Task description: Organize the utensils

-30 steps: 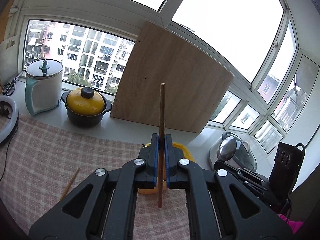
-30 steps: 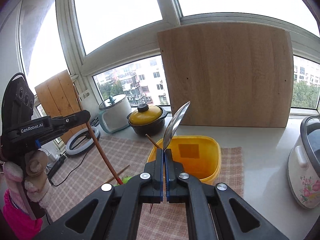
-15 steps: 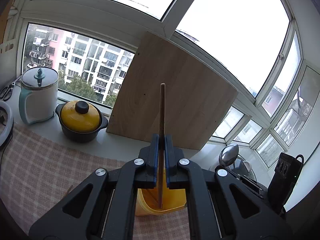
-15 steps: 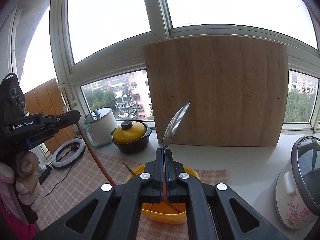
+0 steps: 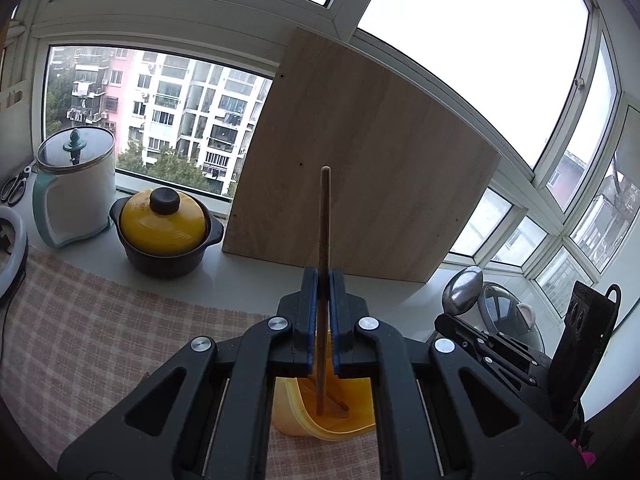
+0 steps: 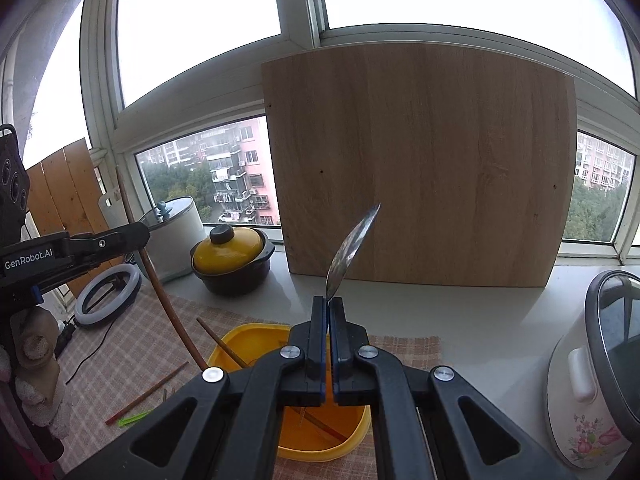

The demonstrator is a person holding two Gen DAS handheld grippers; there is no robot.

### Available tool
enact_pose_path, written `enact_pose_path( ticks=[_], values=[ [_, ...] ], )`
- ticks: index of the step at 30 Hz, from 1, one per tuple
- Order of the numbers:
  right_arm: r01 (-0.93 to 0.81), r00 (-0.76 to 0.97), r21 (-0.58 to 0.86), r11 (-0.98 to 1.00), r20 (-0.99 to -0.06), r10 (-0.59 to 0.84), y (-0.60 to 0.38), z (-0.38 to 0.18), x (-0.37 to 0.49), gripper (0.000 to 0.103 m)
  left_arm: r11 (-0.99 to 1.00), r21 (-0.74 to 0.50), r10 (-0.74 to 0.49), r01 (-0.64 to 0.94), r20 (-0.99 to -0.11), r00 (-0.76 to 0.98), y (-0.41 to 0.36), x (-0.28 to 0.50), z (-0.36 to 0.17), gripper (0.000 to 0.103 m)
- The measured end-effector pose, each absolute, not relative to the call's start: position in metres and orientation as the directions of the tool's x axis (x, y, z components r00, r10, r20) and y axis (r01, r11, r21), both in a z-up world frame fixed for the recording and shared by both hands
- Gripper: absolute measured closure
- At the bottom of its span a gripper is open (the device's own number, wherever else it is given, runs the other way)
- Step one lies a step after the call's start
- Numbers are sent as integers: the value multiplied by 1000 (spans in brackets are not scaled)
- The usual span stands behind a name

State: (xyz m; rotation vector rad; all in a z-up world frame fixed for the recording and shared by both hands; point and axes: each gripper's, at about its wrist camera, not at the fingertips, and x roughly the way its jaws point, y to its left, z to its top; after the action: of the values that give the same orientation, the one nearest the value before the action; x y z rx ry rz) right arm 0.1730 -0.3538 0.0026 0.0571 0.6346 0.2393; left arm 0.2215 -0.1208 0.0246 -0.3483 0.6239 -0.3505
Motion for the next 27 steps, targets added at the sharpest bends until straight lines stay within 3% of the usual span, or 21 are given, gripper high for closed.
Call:
enact_pose_path(
  ticks=[27],
  values=[
    [-204, 693, 147, 968, -677, 248, -354, -38, 176, 103, 896, -373, -433, 241, -610, 664, -150, 203, -26, 100]
  ],
)
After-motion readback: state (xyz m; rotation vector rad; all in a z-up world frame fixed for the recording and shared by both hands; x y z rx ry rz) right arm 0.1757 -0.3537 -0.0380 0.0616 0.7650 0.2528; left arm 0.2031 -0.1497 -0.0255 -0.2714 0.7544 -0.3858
